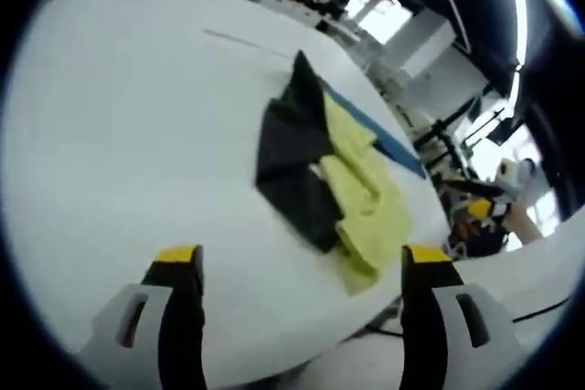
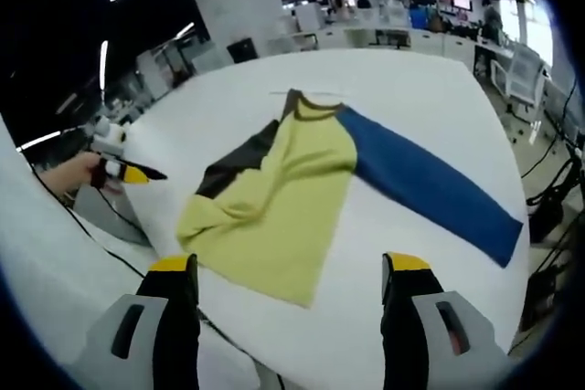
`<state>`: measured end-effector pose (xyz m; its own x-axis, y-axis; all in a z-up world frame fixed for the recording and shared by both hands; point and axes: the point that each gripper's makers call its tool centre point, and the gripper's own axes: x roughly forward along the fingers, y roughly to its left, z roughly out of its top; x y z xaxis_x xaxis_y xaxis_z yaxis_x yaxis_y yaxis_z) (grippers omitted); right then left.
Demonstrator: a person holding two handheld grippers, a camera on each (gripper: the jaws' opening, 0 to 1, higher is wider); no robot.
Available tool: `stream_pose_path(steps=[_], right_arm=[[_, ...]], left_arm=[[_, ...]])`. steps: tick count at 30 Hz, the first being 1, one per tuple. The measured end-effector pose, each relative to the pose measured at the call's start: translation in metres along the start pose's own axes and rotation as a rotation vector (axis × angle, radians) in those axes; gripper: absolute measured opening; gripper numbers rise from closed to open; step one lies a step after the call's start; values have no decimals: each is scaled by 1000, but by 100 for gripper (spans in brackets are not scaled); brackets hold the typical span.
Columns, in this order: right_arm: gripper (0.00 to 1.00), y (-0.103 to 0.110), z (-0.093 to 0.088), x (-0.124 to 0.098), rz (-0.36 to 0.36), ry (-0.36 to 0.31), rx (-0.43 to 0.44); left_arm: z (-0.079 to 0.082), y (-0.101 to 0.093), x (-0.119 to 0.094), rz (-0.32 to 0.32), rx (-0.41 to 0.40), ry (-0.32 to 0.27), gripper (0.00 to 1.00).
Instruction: Fold the garment on the visible template until the final outline fits inside the template.
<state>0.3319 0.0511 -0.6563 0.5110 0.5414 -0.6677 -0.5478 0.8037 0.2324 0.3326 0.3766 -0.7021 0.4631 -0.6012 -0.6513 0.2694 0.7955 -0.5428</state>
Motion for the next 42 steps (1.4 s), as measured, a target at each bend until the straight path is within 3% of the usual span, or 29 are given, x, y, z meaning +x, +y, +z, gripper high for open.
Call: stream_pose_path(steps=[14,23,33,42], right_arm=[[82,-6,-12,-15,-44,-5,38],[82,-11,-22,-27,-80,-7,65],[82,-14,-28,-36,-106,-9,85],[82,-15,-30,-44,-127,-14,94]], left_arm=[[-5,-11,29,-98,-86,12,70],[-16,-18,49,-127,-89,61,64],[-12,-20,56,-140,-95,54,50],[-20,-20,68,-151,-129,49,28]])
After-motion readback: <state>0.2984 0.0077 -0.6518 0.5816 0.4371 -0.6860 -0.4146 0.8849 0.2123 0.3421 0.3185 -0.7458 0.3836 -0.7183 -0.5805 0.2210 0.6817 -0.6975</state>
